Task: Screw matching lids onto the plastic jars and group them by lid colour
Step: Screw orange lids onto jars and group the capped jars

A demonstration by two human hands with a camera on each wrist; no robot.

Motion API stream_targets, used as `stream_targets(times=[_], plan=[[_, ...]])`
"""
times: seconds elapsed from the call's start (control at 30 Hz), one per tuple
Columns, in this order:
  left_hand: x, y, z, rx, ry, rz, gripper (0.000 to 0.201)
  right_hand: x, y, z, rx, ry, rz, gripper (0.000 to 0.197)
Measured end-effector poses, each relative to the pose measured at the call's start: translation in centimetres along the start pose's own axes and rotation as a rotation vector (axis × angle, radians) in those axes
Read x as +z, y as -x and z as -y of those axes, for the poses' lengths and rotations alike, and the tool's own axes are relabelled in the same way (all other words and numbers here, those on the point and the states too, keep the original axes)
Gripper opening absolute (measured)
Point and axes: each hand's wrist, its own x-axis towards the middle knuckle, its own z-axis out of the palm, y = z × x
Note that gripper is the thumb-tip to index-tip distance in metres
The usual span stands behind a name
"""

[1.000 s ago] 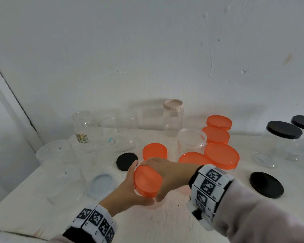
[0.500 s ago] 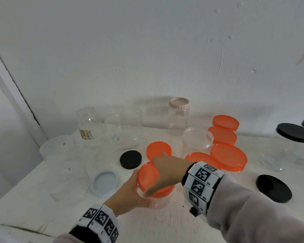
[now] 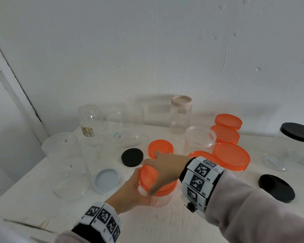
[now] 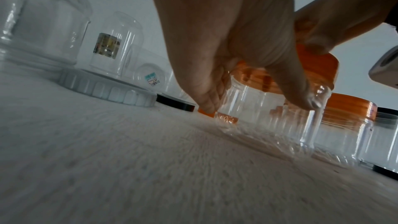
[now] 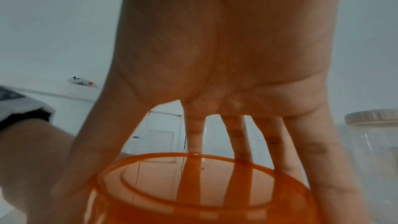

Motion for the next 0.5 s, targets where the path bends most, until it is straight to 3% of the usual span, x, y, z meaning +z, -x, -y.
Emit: stream_targets(times=[0.1, 0.23, 0.37, 0.5], plan=[[0.0, 0.0, 0.1, -0.004, 0.009, 0.02, 0.101, 0.6, -0.1, 0.2, 0.051, -0.025, -0.036, 0.099], [0.1, -0.1, 0.1, -0.009, -0.01, 0.0, 0.108, 0.0, 0.1, 0.5, 0.026, -0.003, 0.037, 0.103], [0.2, 0.0, -0.1, 0.023, -0.004, -0.001, 0.11, -0.9, 0.3, 0.4, -0.088, 0.013, 0.066, 0.089], [0.3, 0.0, 0.0, 0.022, -0.006, -0.001, 0.109, -0.4, 0.2, 0.2, -0.056, -0.015, 0.008, 0.081]])
